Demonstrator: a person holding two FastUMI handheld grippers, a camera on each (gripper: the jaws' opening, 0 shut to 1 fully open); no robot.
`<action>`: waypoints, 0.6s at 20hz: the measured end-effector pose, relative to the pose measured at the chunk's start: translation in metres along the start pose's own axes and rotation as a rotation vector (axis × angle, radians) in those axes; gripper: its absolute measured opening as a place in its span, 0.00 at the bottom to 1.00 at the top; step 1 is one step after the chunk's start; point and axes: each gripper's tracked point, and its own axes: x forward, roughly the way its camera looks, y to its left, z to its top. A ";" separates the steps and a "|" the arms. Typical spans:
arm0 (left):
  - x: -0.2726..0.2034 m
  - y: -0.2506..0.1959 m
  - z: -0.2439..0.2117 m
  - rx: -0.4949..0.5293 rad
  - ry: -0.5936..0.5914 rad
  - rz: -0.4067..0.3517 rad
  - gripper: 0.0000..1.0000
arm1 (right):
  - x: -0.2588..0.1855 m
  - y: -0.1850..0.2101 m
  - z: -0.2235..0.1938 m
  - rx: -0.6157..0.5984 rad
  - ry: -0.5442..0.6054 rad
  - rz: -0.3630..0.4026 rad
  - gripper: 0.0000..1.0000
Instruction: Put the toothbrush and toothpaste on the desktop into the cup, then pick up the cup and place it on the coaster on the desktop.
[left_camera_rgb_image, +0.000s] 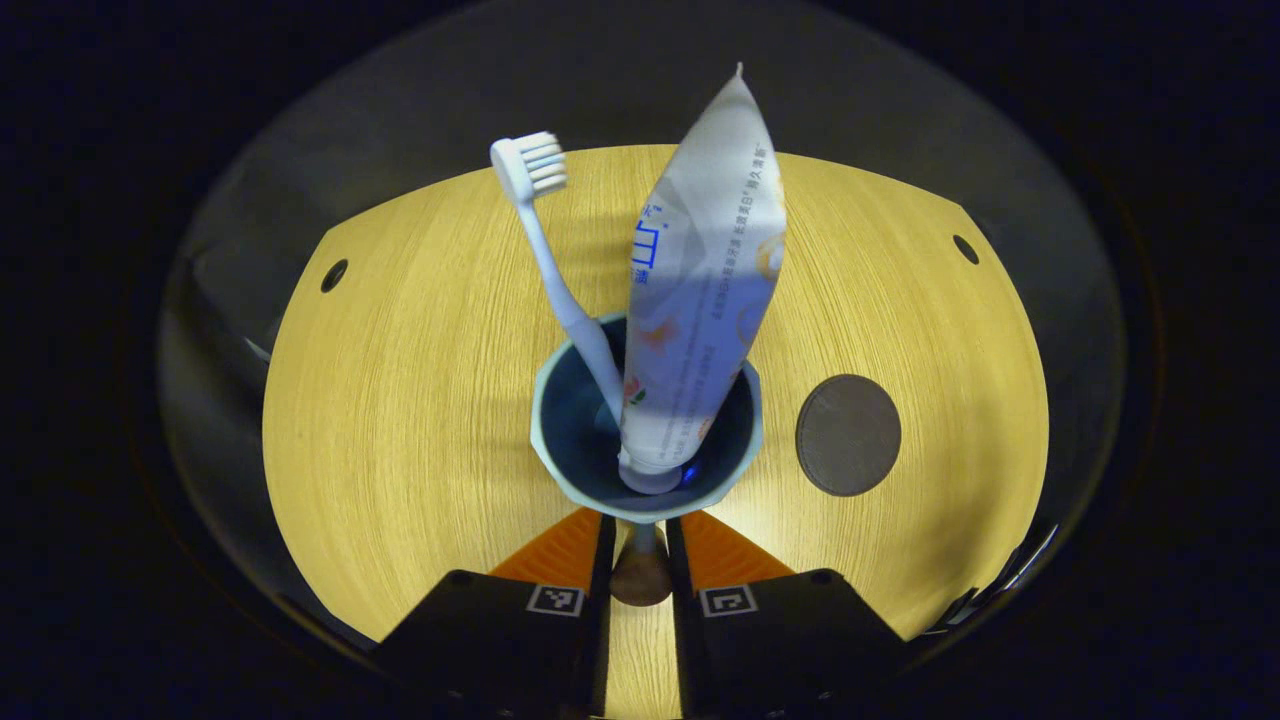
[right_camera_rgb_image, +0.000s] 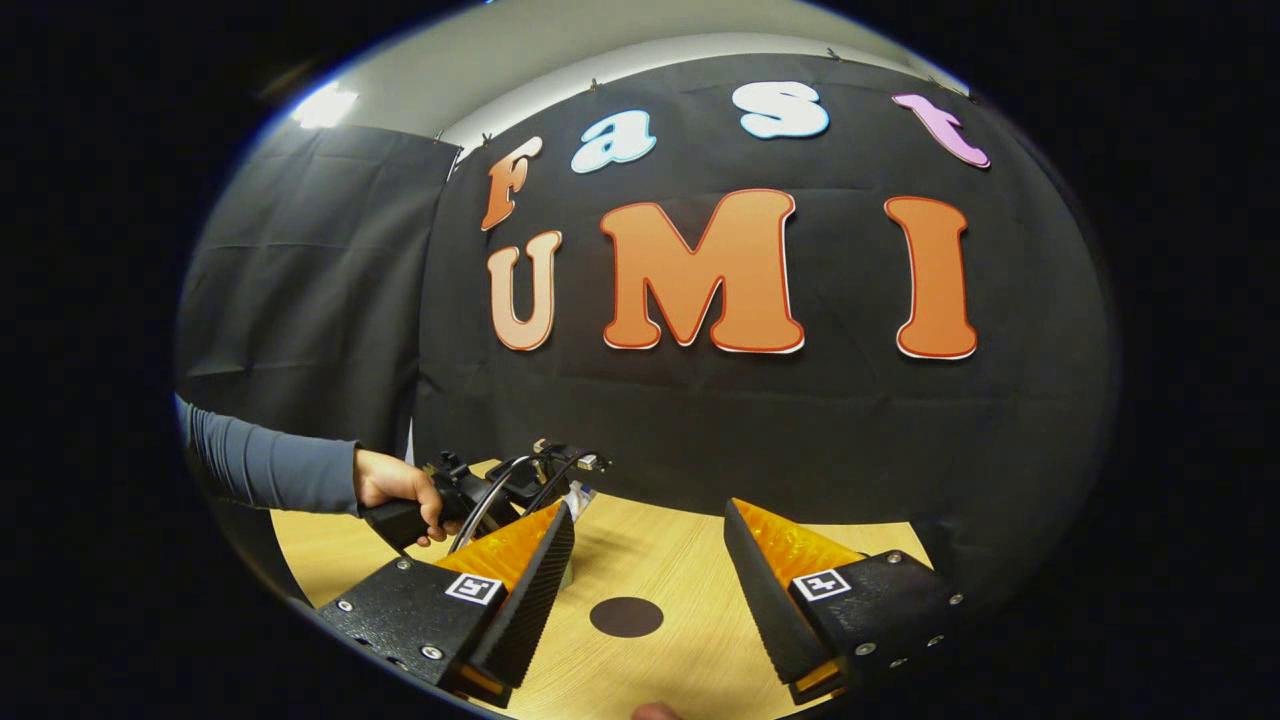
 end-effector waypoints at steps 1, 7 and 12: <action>0.003 -0.004 0.001 0.000 0.002 0.004 0.27 | -0.003 -0.006 0.002 -0.012 -0.009 -0.031 0.90; 0.001 -0.001 0.004 -0.021 -0.062 0.001 0.20 | -0.018 -0.005 0.015 -0.022 -0.057 -0.076 0.85; -0.001 -0.002 0.010 -0.029 -0.110 0.000 0.21 | -0.038 -0.006 0.009 -0.021 -0.071 -0.100 0.90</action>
